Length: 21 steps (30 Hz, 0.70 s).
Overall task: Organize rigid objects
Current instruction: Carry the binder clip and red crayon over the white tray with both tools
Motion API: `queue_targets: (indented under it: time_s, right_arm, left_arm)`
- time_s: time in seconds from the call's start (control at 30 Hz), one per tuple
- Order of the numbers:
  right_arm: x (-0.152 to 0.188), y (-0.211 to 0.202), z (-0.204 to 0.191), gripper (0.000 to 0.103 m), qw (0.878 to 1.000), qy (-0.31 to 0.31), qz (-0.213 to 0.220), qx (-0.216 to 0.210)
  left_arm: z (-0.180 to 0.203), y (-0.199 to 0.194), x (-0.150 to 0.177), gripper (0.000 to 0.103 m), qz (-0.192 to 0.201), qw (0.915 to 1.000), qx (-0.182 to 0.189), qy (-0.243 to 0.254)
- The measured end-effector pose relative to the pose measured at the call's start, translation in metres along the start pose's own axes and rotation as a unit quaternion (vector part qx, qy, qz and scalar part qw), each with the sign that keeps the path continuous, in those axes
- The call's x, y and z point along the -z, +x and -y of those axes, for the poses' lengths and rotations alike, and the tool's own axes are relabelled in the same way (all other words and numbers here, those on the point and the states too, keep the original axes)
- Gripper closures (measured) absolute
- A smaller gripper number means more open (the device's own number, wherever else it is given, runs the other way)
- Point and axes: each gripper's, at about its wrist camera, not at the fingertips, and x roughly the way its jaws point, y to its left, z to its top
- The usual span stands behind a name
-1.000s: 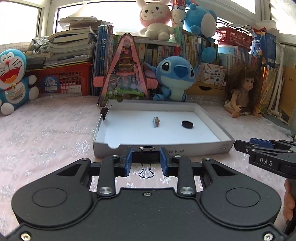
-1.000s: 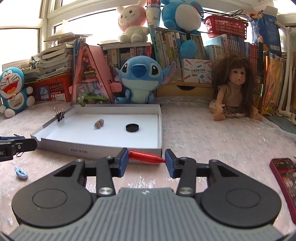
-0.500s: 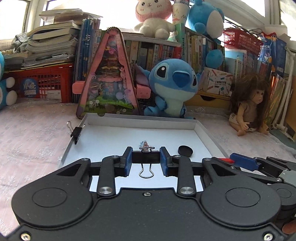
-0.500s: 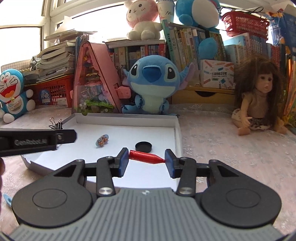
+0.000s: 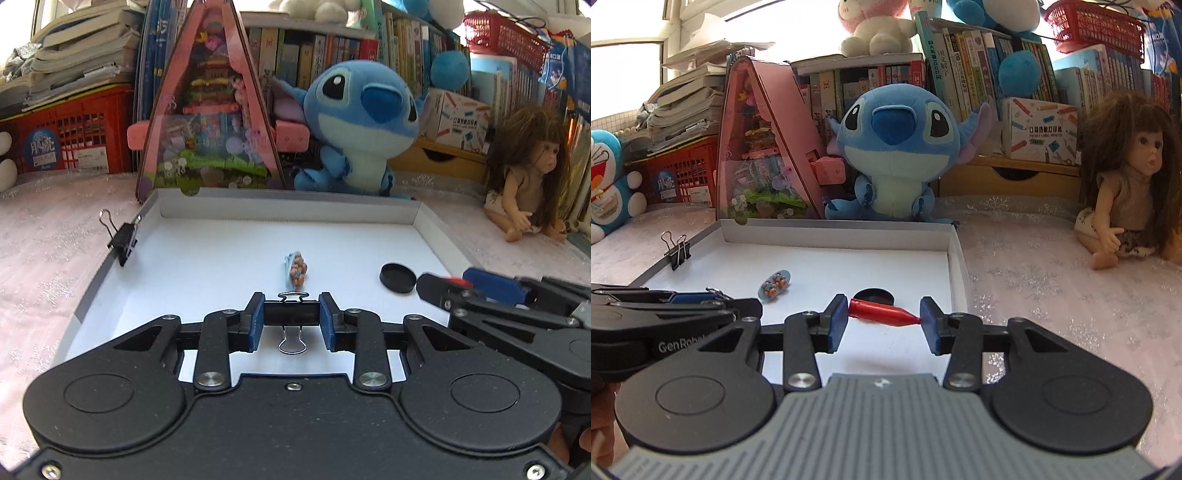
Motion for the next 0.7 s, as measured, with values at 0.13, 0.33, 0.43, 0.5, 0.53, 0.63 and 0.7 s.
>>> queue_targets:
  time_s: [0.13,0.33,0.43,0.5,0.53,0.63,0.7]
  right_arm:
    - [0.000,0.006,0.003,0.055,1.000,0.015,-0.009,-0.007]
    - [0.001,0.009,0.008,0.055,0.999,0.030,-0.016,-0.007]
    - [0.002,0.010,0.009,0.055,0.999,0.033,-0.021,-0.006]
    - [0.002,0.012,0.009,0.055,0.999,0.031,-0.025,-0.005]
    - [0.002,0.012,0.009,0.055,0.999,0.031,-0.028,-0.005]
    - [0.002,0.013,0.009,0.055,0.999,0.032,-0.031,-0.005]
    - [0.002,0.014,0.008,0.054,0.999,0.031,-0.032,-0.005]
  left_arm:
    - [-0.001,0.003,0.000,0.074,-0.006,1.0000,0.000,-0.003]
    - [0.003,0.005,0.000,0.074,-0.016,0.9995,-0.008,0.024]
    - [0.004,0.005,0.001,0.074,-0.015,0.9994,-0.010,0.031]
    - [0.004,0.005,0.001,0.074,-0.015,0.9993,-0.010,0.032]
    - [0.004,0.005,0.001,0.074,-0.015,0.9994,-0.009,0.031]
    - [0.004,0.005,0.001,0.074,-0.015,0.9994,-0.009,0.031]
    - [0.004,0.005,0.000,0.073,-0.015,0.9994,-0.009,0.030]
